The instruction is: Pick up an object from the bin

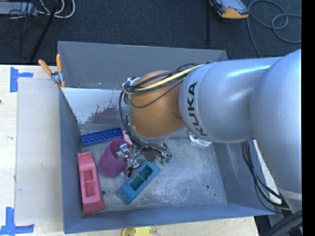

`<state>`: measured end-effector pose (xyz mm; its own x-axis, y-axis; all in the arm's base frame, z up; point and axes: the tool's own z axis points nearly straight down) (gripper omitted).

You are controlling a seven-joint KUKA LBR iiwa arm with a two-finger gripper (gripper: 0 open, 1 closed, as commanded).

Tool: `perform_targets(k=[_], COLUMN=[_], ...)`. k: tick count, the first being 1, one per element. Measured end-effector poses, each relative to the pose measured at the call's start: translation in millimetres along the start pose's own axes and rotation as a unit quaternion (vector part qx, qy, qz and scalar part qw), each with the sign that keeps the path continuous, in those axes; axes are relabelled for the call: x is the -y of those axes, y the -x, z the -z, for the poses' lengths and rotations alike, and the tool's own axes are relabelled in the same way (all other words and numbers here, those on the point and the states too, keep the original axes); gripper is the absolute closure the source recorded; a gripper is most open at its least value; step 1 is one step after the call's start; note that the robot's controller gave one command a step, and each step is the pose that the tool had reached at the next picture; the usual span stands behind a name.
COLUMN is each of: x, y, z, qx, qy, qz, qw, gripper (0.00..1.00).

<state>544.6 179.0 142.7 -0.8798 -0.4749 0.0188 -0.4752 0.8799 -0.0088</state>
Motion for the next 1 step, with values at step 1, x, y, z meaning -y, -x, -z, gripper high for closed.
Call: perform_targets(k=[1], x=[0.4], y=[11.7], z=[70.3], qx=[0.0084], qy=[0.004], qz=[0.102], qw=[0.9947], gripper=[1.00])
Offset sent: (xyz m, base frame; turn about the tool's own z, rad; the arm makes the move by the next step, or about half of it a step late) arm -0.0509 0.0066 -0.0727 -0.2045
